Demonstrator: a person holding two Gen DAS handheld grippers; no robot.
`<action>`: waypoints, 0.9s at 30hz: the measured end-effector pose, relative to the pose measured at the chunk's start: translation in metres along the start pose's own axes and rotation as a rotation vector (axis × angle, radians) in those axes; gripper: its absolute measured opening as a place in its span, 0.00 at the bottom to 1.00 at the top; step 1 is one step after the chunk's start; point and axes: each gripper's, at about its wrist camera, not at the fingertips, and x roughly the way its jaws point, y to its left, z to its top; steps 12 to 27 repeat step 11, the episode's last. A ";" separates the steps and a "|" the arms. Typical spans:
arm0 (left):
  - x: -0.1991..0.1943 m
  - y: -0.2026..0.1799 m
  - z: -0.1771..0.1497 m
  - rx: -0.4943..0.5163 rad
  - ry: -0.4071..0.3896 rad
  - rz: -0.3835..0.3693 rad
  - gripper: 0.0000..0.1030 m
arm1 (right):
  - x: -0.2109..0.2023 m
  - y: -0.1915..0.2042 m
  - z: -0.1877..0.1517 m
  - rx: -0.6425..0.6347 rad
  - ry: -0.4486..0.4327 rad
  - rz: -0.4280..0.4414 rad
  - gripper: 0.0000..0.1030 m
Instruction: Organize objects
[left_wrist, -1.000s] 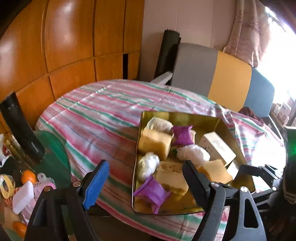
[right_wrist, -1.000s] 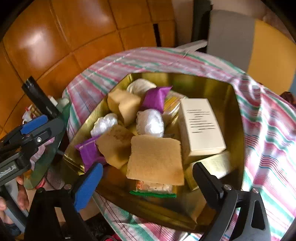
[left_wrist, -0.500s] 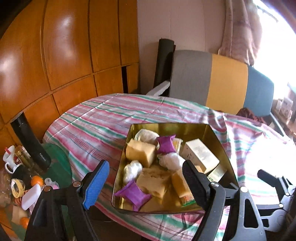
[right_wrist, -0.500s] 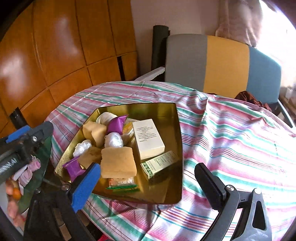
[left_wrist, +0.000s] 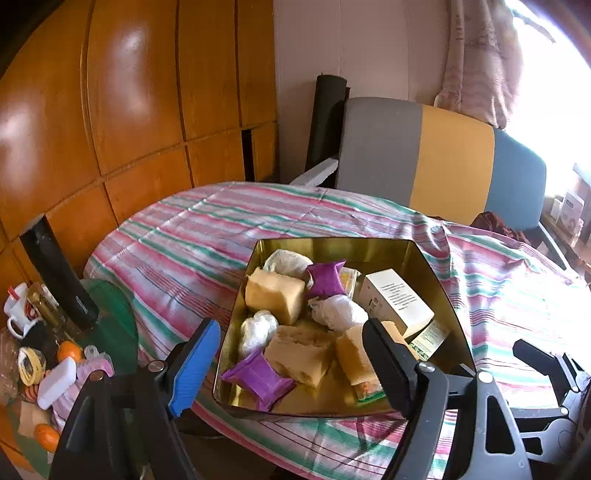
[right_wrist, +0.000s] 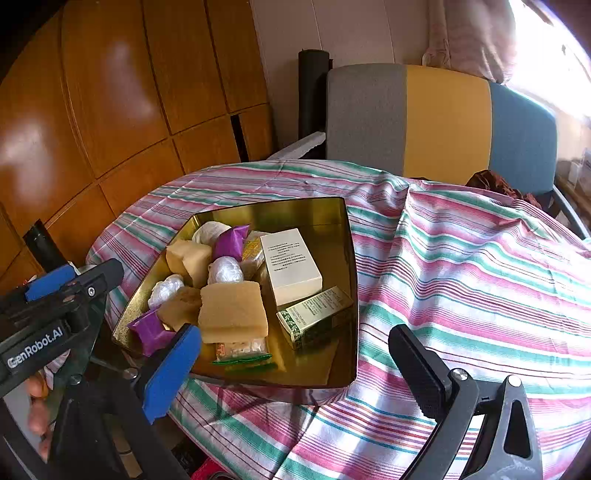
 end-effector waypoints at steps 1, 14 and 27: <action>0.000 -0.001 0.000 0.005 -0.004 0.003 0.78 | 0.000 0.000 0.000 0.000 -0.001 -0.002 0.99; 0.002 -0.002 -0.001 0.015 -0.012 -0.020 0.68 | 0.007 0.002 -0.002 -0.001 0.018 -0.003 0.99; 0.002 -0.002 -0.001 0.015 -0.012 -0.020 0.68 | 0.007 0.002 -0.002 -0.001 0.018 -0.003 0.99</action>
